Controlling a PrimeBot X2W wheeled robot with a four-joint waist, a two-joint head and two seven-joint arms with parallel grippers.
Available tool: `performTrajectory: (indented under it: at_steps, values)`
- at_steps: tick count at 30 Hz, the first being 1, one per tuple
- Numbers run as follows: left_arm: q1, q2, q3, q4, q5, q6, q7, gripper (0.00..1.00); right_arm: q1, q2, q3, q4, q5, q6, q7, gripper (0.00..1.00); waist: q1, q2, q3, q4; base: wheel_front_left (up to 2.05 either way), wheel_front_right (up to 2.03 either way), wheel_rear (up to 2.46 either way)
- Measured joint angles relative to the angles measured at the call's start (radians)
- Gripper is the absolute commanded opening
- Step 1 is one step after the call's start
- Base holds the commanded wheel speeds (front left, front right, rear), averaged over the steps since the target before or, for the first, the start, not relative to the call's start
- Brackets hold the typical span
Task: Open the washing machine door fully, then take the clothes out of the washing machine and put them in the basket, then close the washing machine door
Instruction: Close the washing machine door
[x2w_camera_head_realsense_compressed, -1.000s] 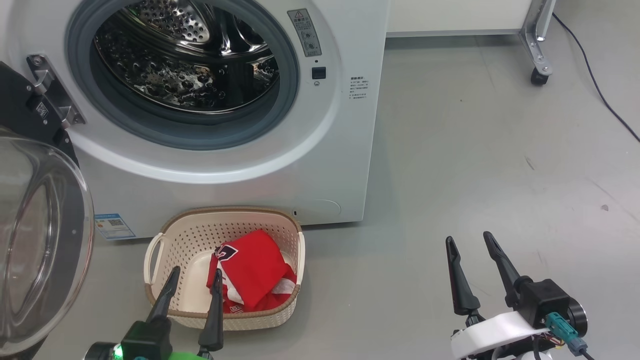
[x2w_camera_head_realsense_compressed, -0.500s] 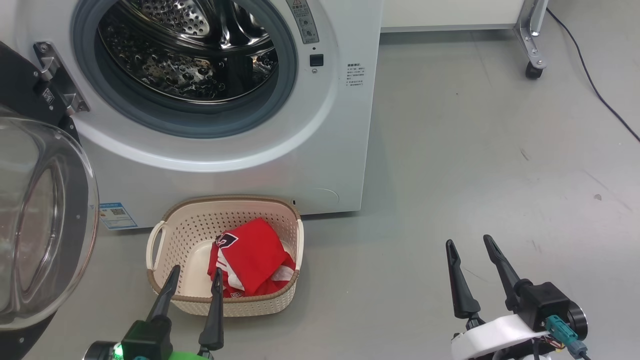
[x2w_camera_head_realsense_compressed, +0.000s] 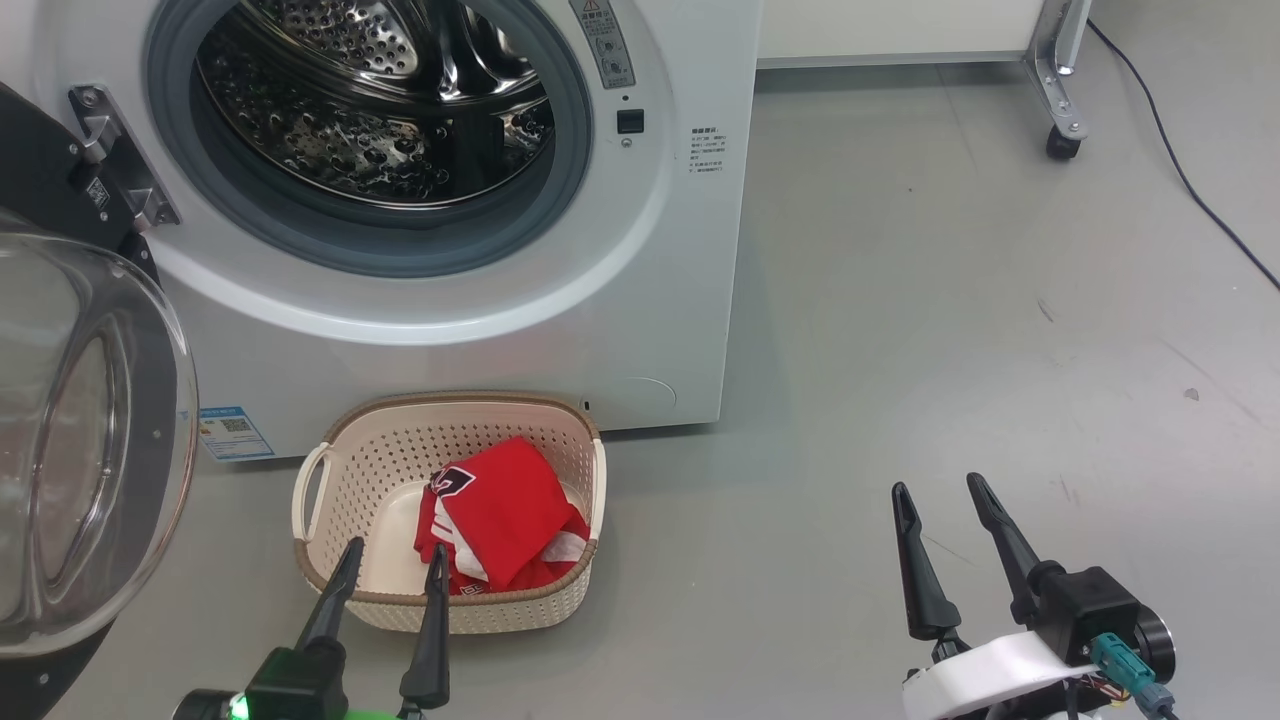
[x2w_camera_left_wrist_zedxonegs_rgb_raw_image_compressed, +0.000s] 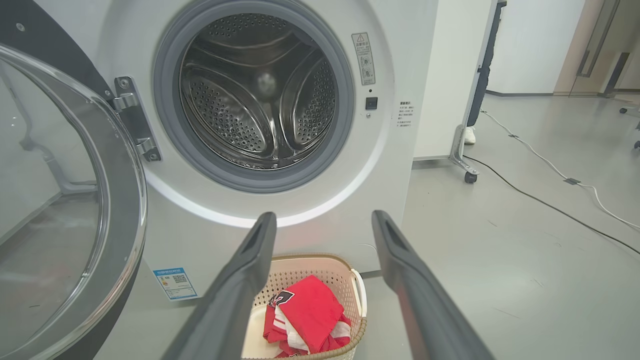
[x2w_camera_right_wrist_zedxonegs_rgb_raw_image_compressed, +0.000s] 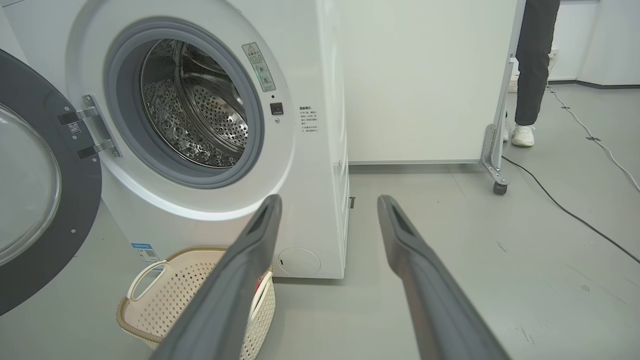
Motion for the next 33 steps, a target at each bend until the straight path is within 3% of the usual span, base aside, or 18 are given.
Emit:
performTrajectory:
  at_steps: [19, 33]
  values:
    - [0.002, 0.001, -0.006, -0.01, 0.0, 0.008, 0.007, 1.0, 0.002, 0.0, -0.024, -0.012, -0.002, -0.007, 0.0, 1.0, 0.0, 0.0, 0.021, 0.038, 0.0, 0.0, 0.0]
    - [-0.002, 0.001, -0.005, 0.001, 0.0, 0.011, 0.001, 1.0, 0.002, 0.001, -0.044, -0.012, -0.019, -0.006, 0.0, 1.0, 0.0, 0.0, 0.019, 0.152, 0.0, 0.0, 0.0]
